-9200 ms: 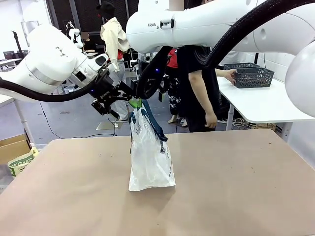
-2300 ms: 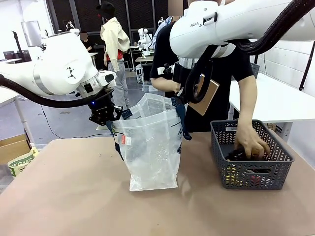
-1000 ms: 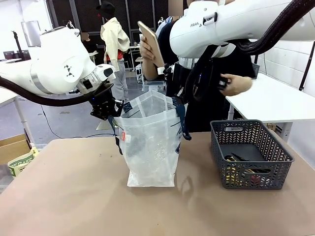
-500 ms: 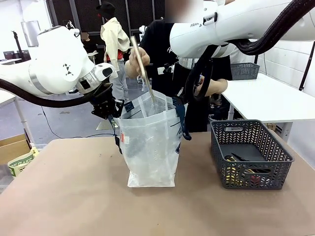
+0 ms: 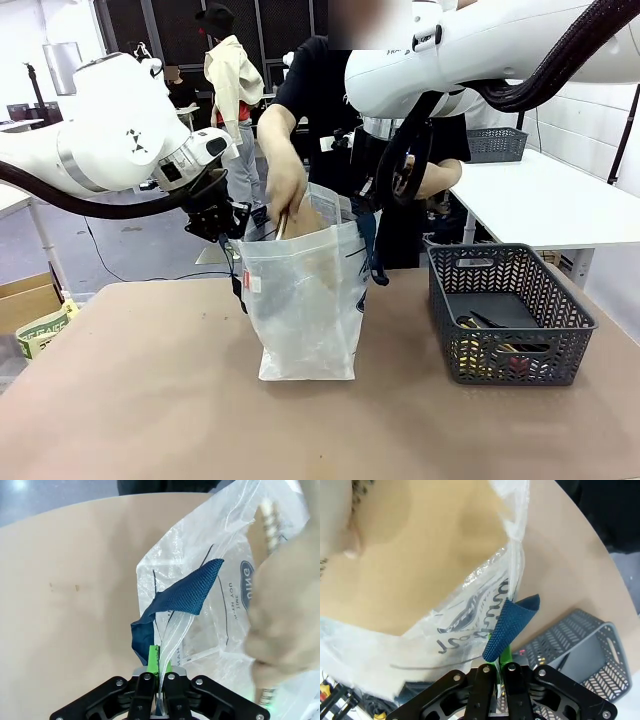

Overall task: Transfer purchased items from the store into the shopping bag.
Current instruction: Move the Reusable shopping bag to the right side of the table.

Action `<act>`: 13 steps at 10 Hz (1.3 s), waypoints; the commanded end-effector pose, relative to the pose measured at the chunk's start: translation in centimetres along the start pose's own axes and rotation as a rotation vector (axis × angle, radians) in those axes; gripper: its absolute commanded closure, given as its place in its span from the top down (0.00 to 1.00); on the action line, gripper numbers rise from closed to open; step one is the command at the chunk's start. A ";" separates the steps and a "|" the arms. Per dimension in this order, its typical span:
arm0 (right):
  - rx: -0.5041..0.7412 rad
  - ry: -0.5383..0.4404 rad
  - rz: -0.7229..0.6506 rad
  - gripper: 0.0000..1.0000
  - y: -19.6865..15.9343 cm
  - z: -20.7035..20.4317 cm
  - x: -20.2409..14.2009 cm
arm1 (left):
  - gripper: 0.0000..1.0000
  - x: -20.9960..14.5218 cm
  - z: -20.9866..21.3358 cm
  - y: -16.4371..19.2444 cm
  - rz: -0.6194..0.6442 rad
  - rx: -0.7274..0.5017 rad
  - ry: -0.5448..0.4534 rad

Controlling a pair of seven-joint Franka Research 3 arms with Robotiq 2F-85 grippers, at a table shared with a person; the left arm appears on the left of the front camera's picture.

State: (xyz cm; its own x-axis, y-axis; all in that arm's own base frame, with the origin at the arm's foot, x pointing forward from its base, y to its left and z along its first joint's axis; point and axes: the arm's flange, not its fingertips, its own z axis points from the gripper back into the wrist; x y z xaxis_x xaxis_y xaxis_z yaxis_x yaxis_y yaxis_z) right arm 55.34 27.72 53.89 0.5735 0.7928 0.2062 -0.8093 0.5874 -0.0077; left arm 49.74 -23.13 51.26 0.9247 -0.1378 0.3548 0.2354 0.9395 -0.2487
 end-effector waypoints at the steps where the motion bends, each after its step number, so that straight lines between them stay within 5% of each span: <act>1: 0.001 0.001 -0.004 0.00 0.0 -0.1 0.0 | 0.00 -0.7 0.4 0.5 -0.012 -0.005 0.015; 13: 0.001 0.001 -0.004 0.00 0.0 -0.1 0.0 | 0.00 0.0 0.0 0.0 0.000 0.000 0.000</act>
State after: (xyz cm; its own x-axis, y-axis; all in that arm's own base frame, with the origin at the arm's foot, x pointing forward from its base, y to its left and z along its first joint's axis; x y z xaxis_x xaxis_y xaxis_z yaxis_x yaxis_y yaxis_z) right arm 55.34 27.72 53.89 0.5735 0.7929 0.2062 -0.8093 0.5873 -0.0077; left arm 49.69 -23.20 51.16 0.9261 -0.1405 0.3500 0.2362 0.9395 -0.2480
